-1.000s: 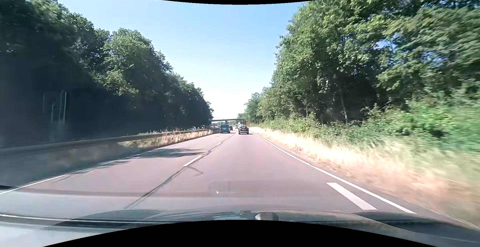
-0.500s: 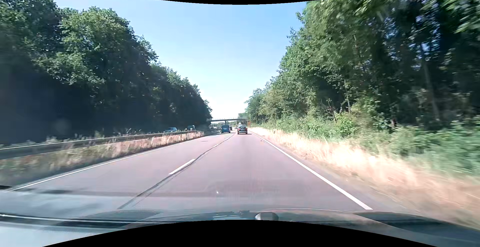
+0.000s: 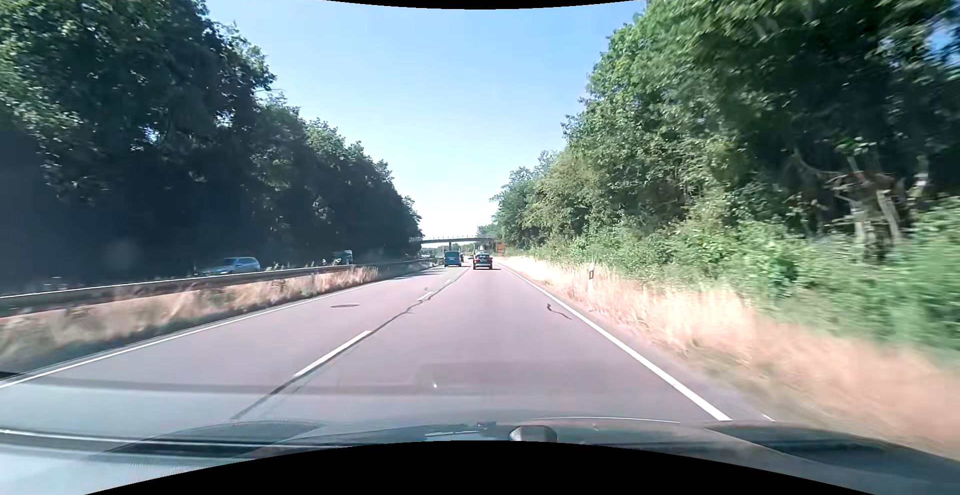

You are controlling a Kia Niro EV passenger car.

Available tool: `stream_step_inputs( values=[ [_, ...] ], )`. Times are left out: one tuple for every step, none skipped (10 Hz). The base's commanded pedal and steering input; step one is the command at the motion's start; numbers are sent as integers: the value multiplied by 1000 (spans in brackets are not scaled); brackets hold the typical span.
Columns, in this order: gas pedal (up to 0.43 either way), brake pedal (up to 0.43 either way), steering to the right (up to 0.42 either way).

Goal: Follow the waypoints while adhering to traffic rules and regulations

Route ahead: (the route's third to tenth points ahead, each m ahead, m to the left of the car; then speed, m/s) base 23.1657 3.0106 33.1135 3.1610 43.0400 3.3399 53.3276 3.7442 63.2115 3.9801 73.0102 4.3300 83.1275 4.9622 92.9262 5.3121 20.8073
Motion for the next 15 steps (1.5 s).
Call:
stream_step_inputs(
  values=[
    [118,0,-4],
    [118,0,-4],
    [118,0,-4],
    [118,0,-3],
    [118,0,-3],
    [118,0,-3],
    [118,0,-3],
    [118,0,-3],
    [118,0,-3],
    [118,0,-4],
    [118,0,-4],
    [118,0,-4],
    [118,0,-3],
    [118,0,-4],
    [118,0,-4]
  ],
)
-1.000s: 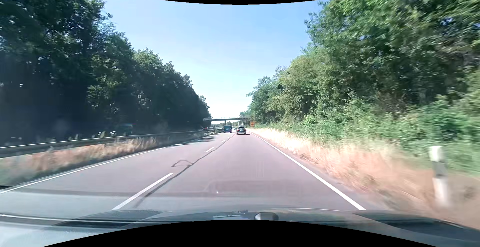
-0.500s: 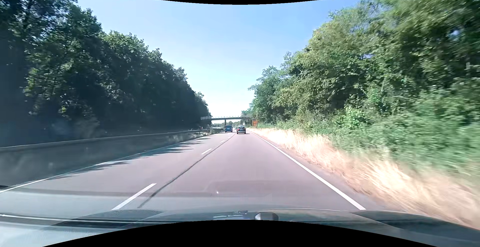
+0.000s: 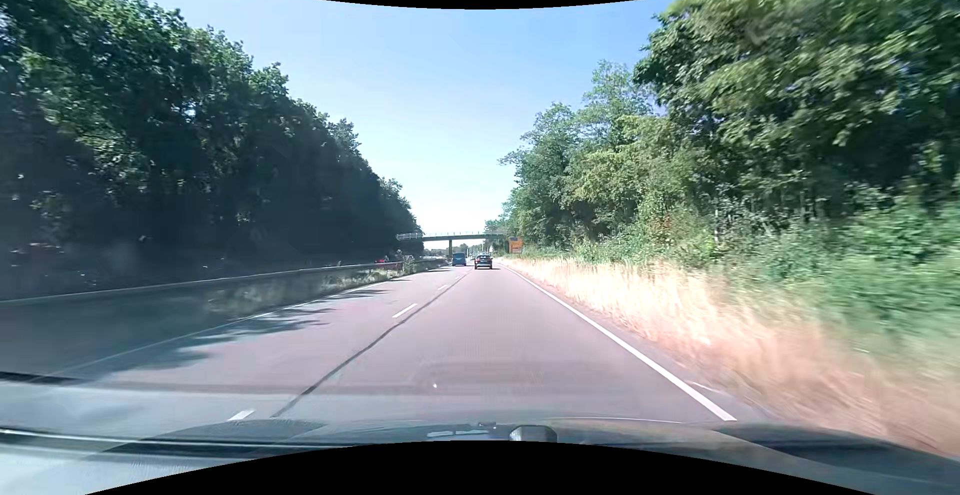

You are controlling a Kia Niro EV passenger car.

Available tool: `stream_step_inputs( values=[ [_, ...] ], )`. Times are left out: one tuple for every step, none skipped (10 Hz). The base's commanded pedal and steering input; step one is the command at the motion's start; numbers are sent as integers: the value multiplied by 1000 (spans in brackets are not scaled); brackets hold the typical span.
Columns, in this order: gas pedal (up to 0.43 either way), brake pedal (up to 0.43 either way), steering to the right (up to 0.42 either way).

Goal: Follow the waypoints while adhering to traffic rules and regulations

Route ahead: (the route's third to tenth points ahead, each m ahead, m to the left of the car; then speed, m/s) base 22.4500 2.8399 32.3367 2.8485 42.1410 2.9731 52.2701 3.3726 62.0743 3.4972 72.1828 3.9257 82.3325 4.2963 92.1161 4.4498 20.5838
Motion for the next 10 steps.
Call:
stream_step_inputs(
  values=[
    [118,0,-3],
    [118,0,-3],
    [118,0,-3],
    [118,0,-3],
    [118,0,-3],
    [118,0,-3],
    [118,0,-3],
    [118,0,-3],
    [118,0,-3],
    [118,0,-3]
  ],
)
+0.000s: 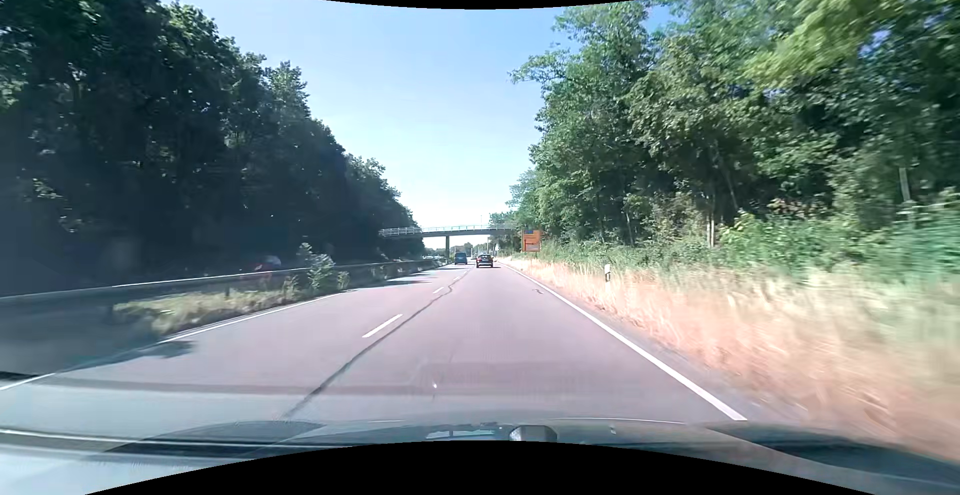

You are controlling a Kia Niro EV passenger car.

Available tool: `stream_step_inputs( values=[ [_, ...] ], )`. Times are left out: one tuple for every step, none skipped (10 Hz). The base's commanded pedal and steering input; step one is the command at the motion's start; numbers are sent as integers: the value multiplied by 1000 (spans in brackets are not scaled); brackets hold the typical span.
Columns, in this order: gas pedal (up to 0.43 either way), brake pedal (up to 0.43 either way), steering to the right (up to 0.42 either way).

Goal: Follow the waypoints while adhering to traffic rules and regulations

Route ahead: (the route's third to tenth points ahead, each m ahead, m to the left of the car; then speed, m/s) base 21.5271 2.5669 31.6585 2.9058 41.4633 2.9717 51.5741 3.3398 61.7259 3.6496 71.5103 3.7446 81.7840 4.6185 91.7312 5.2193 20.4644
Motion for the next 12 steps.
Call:
stream_step_inputs(
  values=[
    [118,0,-3],
    [118,0,-3],
    [118,0,-3],
    [118,0,-3],
    [118,0,-3],
    [130,0,-3],
    [138,0,-3],
    [138,0,-3],
    [150,0,-2],
    [150,0,-2],
    [150,0,-3],
    [157,0,-2]
  ],
)
